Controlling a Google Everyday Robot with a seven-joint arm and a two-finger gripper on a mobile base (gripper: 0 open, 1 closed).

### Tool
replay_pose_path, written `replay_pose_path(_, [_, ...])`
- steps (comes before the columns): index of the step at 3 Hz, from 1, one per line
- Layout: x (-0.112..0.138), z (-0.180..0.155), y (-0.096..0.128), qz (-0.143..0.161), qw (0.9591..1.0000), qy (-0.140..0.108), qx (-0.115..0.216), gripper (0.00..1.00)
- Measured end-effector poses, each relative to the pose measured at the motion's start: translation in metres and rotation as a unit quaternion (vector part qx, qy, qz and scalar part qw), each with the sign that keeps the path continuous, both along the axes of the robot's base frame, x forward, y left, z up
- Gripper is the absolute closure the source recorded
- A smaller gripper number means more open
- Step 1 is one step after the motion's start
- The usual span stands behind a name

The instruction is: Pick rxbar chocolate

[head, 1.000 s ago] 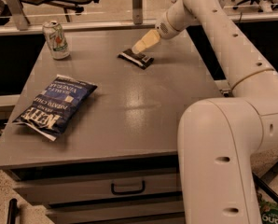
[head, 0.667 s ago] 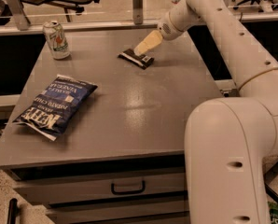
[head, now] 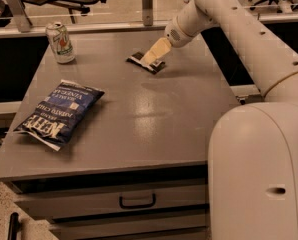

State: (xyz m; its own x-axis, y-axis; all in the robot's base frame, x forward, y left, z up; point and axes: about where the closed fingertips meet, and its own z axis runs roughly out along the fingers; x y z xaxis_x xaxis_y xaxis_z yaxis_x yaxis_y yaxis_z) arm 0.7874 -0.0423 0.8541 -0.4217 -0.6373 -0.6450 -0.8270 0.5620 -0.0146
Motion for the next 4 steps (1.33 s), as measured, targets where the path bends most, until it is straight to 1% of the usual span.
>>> replay_pose_path(1, [0.005,-0.004,0.005,0.004,0.9998,-0.015,-0.012,0.0])
replay_pose_path(2, [0.004,-0.015,0.013,0.009,0.9985,-0.039,-0.037,0.0])
replay_pose_path(3, [0.004,-0.021,0.016,0.011,0.9988,-0.032,-0.035,0.04])
replay_pose_path(4, [0.004,-0.025,0.019,0.013,0.9989,-0.029,-0.035,0.34])
